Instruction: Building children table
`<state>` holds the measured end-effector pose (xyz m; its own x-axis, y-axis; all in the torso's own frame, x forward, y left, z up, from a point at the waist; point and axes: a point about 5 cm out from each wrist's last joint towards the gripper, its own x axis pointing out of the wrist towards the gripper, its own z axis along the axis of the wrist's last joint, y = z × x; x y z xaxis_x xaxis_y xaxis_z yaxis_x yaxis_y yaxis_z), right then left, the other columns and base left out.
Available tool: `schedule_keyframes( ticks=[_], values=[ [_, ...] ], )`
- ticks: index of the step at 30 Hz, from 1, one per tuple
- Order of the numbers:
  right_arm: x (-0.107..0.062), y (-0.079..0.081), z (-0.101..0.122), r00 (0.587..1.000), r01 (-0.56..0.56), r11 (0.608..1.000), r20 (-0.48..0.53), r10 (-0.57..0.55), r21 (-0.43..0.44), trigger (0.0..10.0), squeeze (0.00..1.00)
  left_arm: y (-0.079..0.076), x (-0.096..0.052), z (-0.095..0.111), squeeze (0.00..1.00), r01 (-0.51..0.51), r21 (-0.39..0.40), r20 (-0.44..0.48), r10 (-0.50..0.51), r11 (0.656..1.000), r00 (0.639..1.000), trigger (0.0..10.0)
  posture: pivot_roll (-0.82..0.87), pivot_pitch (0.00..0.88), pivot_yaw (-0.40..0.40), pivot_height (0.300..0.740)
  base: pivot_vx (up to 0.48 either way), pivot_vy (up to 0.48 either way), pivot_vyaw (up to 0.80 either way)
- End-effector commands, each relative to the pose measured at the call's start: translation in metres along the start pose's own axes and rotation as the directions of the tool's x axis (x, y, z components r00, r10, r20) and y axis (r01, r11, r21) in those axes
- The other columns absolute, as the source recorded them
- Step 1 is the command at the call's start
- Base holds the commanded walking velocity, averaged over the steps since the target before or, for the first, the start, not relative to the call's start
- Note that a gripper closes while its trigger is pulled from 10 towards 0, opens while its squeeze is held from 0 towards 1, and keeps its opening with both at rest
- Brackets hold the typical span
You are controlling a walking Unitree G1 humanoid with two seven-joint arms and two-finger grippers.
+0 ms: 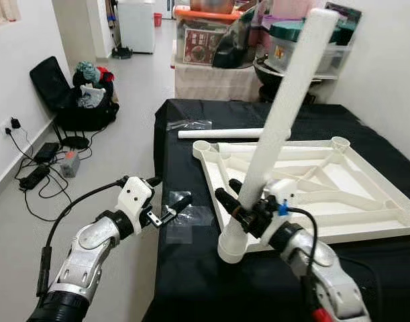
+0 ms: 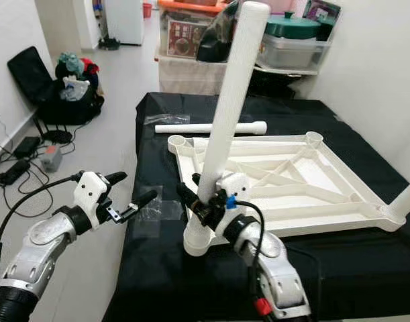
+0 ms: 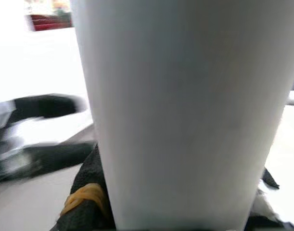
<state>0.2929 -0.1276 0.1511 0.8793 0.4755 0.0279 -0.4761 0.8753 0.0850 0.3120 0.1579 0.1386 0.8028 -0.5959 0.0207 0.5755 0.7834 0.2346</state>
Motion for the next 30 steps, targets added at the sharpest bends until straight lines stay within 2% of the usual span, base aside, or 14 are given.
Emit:
schedule_keyframes(
  ticks=[1, 2, 5, 6, 8, 9, 12, 14, 21, 24, 28, 29, 30],
  values=[
    [-0.016, -0.039, -0.034, 0.939, 0.305, 0.952, -0.165, -0.3, 0.001, 10.0, 0.0, 0.0, -0.001, -0.004, 0.0, -0.006, -0.008, -0.015, 0.006, 1.0, 1.0, 10.0, 0.04, 0.0, -0.08, 0.74, 0.0, 0.0, 0.0],
    [-0.018, -0.047, -0.035, 0.91, 0.386, 0.923, -0.164, -0.381, -0.005, 10.0, 0.0, 0.001, -0.001, -0.004, 0.0, -0.007, -0.008, -0.015, 0.007, 1.0, 1.0, 10.0, 0.04, 0.0, -0.079, 0.74, 0.0, 0.0, 0.0],
    [-0.026, -0.058, -0.039, 0.846, 0.502, 0.863, -0.176, -0.504, -0.059, 10.0, 0.0, 0.001, 0.0, -0.004, 0.0, -0.009, -0.007, -0.014, 0.009, 1.0, 1.0, 10.0, 0.04, 0.0, -0.079, 0.74, 0.0, 0.0, 0.0],
    [-0.026, -0.058, -0.039, 0.846, 0.502, 0.863, -0.176, -0.504, -0.059, 10.0, 0.0, 0.001, 0.0, -0.004, 0.0, -0.009, -0.007, -0.014, 0.009, 1.0, 1.0, 10.0, 0.04, 0.0, -0.079, 0.74, 0.0, 0.0, 0.0],
    [-0.03, -0.064, -0.042, 0.808, 0.557, 0.828, -0.186, -0.559, -0.066, 10.0, 0.0, 0.001, 0.0, -0.004, 0.0, -0.01, -0.006, -0.015, 0.01, 1.0, 1.0, 10.0, 0.04, 0.0, -0.079, 0.74, 0.0, 0.0, 0.0],
    [-0.03, -0.064, -0.042, 0.808, 0.557, 0.828, -0.186, -0.559, -0.066, 10.0, 0.0, 0.001, 0.0, -0.004, 0.0, -0.01, -0.006, -0.015, 0.01, 1.0, 1.0, 10.0, 0.04, 0.0, -0.079, 0.74, 0.0, 0.0, 0.0],
    [-0.035, -0.068, -0.047, 0.749, 0.626, 0.775, -0.206, -0.629, -0.087, 10.0, 0.0, 0.002, 0.0, -0.004, 0.0, -0.014, -0.005, -0.017, 0.013, 1.0, 1.0, 10.0, 0.04, 0.0, -0.079, 0.74, 0.0, 0.0, 0.0],
    [-0.035, -0.068, -0.049, 0.725, 0.655, 0.751, -0.211, -0.656, -0.083, 10.0, 0.0, 0.002, 0.0, -0.005, 0.0, -0.014, -0.006, -0.017, 0.014, 1.0, 1.0, 10.0, 0.04, 0.0, -0.079, 0.74, 0.0, 0.0, 0.0],
    [-0.033, -0.068, -0.049, 0.702, 0.685, 0.726, -0.204, -0.682, -0.069, 10.0, 0.0, 0.003, 0.0, -0.005, 0.0, -0.015, -0.005, -0.016, 0.015, 1.0, 1.0, 10.0, 0.04, 0.0, -0.079, 0.74, 0.0, 0.0, 0.0],
    [-0.033, -0.067, -0.047, 0.684, 0.711, 0.702, -0.19, -0.705, -0.046, 10.0, 0.0, 0.003, 0.0, -0.005, 0.0, -0.016, -0.004, -0.017, 0.016, 1.0, 1.0, 10.0, 0.04, 0.0, -0.079, 0.74, 0.0, 0.0, 0.0],
    [-0.033, -0.066, -0.046, 0.68, 0.717, 0.696, -0.182, -0.71, -0.035, 10.0, 0.0, 0.003, 0.0, -0.005, 0.0, -0.016, -0.004, -0.018, 0.016, 1.0, 1.0, 10.0, 0.04, 0.0, -0.077, 0.74, 0.0, 0.0, 0.0],
    [-0.033, -0.066, -0.044, 0.681, 0.719, 0.695, -0.173, -0.712, -0.027, 10.0, 0.23, 0.003, 0.0, -0.005, 0.0, -0.016, -0.003, -0.018, 0.016, 1.0, 1.0, 10.0, 0.04, 0.0, -0.075, 0.74, 0.0, 0.0, 0.0],
    [-0.033, -0.066, -0.042, 0.686, 0.717, 0.697, -0.16, -0.71, -0.018, 10.0, 0.64, 0.003, 0.0, -0.005, 0.0, -0.015, -0.003, -0.019, 0.015, 1.0, 1.0, 10.0, 0.04, 0.0, -0.075, 0.74, 0.0, 0.0, 0.0]
  ],
)
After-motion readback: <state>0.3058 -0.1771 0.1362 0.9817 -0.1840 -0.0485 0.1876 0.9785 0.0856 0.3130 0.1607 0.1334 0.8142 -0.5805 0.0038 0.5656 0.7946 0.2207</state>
